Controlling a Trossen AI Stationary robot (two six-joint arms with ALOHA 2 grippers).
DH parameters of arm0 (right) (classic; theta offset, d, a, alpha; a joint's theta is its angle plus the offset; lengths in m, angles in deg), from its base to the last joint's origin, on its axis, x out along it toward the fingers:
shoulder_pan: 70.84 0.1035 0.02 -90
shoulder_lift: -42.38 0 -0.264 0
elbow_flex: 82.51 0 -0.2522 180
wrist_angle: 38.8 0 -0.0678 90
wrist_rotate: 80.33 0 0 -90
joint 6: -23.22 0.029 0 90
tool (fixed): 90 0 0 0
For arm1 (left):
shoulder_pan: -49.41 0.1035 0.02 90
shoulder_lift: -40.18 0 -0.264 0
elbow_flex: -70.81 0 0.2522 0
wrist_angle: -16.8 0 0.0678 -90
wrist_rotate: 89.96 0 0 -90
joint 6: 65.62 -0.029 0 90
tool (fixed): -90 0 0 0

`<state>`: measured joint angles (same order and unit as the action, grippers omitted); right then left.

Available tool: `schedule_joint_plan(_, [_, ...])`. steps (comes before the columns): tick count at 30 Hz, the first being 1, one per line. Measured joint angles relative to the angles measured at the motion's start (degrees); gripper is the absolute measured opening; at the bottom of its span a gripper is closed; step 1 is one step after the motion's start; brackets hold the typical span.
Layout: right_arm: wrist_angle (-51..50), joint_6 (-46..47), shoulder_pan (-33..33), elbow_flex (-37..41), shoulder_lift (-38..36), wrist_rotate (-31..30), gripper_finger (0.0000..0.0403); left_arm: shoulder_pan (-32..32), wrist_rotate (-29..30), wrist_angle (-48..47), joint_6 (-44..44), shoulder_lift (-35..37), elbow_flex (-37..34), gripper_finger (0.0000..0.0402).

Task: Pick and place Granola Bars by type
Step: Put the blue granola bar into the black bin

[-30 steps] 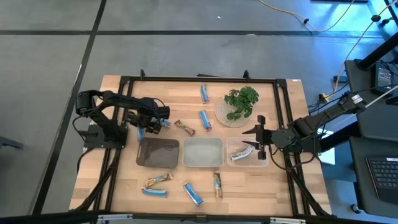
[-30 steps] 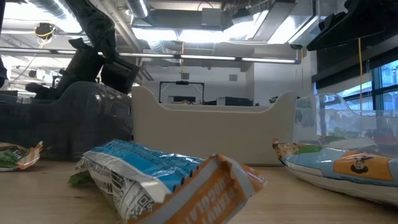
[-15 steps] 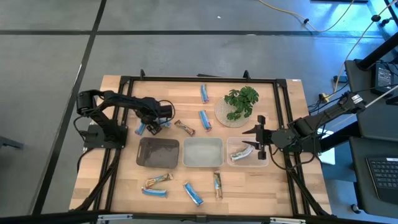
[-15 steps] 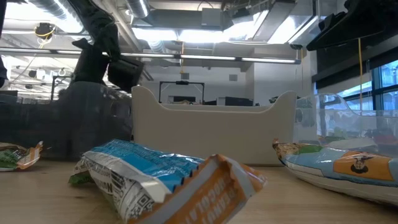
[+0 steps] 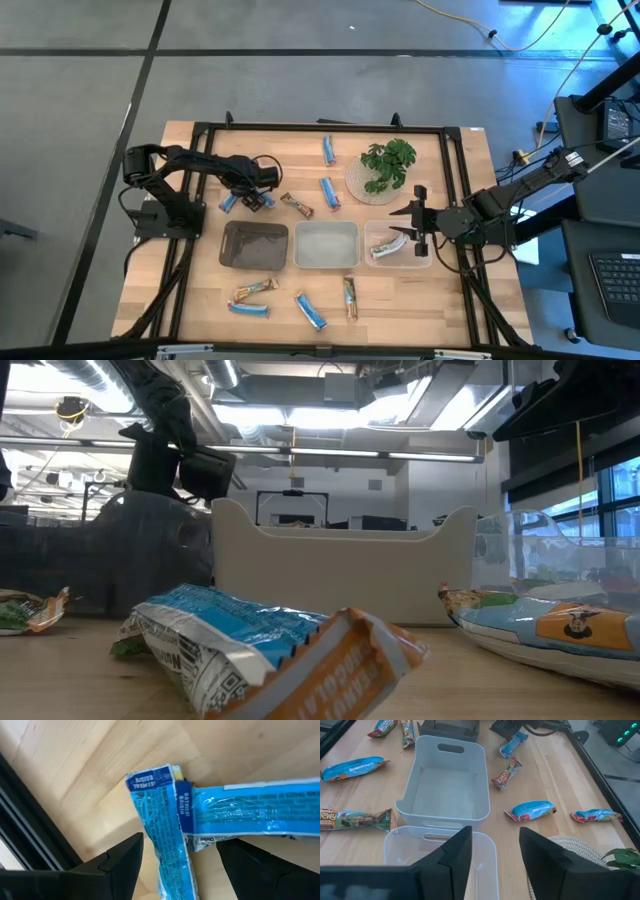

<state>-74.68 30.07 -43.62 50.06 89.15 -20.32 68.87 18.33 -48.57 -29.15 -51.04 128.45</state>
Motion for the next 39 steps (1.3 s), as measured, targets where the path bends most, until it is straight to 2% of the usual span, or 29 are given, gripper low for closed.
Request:
schedule_joint_plan(4, [0.0, 0.0, 0.0, 0.0, 0.0, 0.0, 0.0168, 0.1, 1.4, 0.2, 4.9, 0.0, 0.0, 0.0254])
schedule_joint_plan(11, [0.0, -0.1, 0.0, 0.0, 0.0, 0.0, 0.0168, 0.1, 1.1, -1.3, 8.1, 0.0, 0.1, 0.0254])
schedule_joint_plan(17, [0.0, -0.1, 0.0, 0.0, 0.0, 0.0, 0.0168, 2.2, -1.1, -2.7, 8.0, 0.0, -0.2, 0.0254])
schedule_joint_plan(23, [0.0, -0.1, 0.0, 0.0, 0.0, 0.0, 0.0168, 5.3, -5.5, -0.2, 6.4, 0.2, -1.1, 0.0241])
schedule_joint_plan(28, [0.0, -1.2, 0.0, 0.0, 0.0, 0.0, 0.0168, 5.9, -6.0, 0.4, 5.8, 0.2, -1.1, 0.0207])
schedule_joint_plan(39, [0.0, -1.4, 0.0, 0.0, 0.0, 0.0, 0.0168, 5.7, -7.3, 1.0, 4.4, 0.0, -1.2, 0.0093])
